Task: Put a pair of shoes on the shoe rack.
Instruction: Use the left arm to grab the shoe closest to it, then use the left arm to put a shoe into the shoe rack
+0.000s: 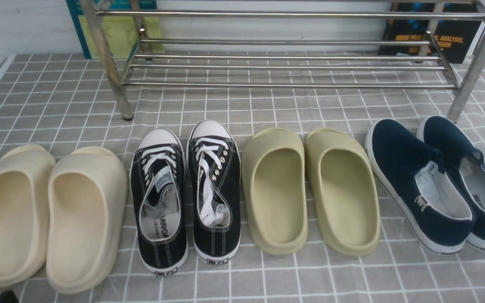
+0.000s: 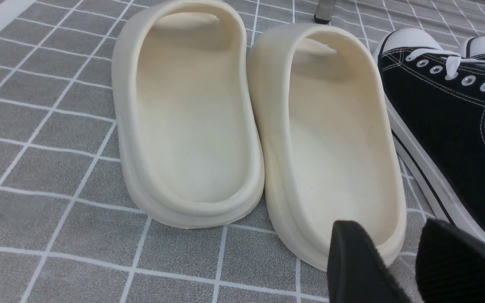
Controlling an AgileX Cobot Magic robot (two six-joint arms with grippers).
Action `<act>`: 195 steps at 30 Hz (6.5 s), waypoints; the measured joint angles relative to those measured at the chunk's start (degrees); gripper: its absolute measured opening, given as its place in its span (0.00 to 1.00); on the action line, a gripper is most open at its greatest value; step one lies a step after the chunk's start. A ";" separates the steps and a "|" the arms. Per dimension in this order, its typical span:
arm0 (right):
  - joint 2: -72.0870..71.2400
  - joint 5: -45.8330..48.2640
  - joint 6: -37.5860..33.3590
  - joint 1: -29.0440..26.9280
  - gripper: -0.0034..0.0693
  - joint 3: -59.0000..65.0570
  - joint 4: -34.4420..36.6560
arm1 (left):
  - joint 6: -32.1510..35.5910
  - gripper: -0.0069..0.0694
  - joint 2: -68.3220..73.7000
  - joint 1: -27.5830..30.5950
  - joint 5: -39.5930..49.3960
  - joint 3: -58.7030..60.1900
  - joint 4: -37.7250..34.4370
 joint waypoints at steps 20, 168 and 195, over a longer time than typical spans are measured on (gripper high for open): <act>0.00 0.00 0.00 0.00 0.38 0.00 0.00 | 0.00 0.40 0.00 0.00 -0.95 0.00 -1.63; 0.00 0.00 0.11 0.00 0.38 0.00 0.00 | -5.30 0.07 107.04 -13.53 45.01 -103.70 3.21; 0.00 0.00 0.11 0.00 0.38 0.00 0.00 | -10.20 0.07 129.17 -12.58 36.71 -127.55 4.28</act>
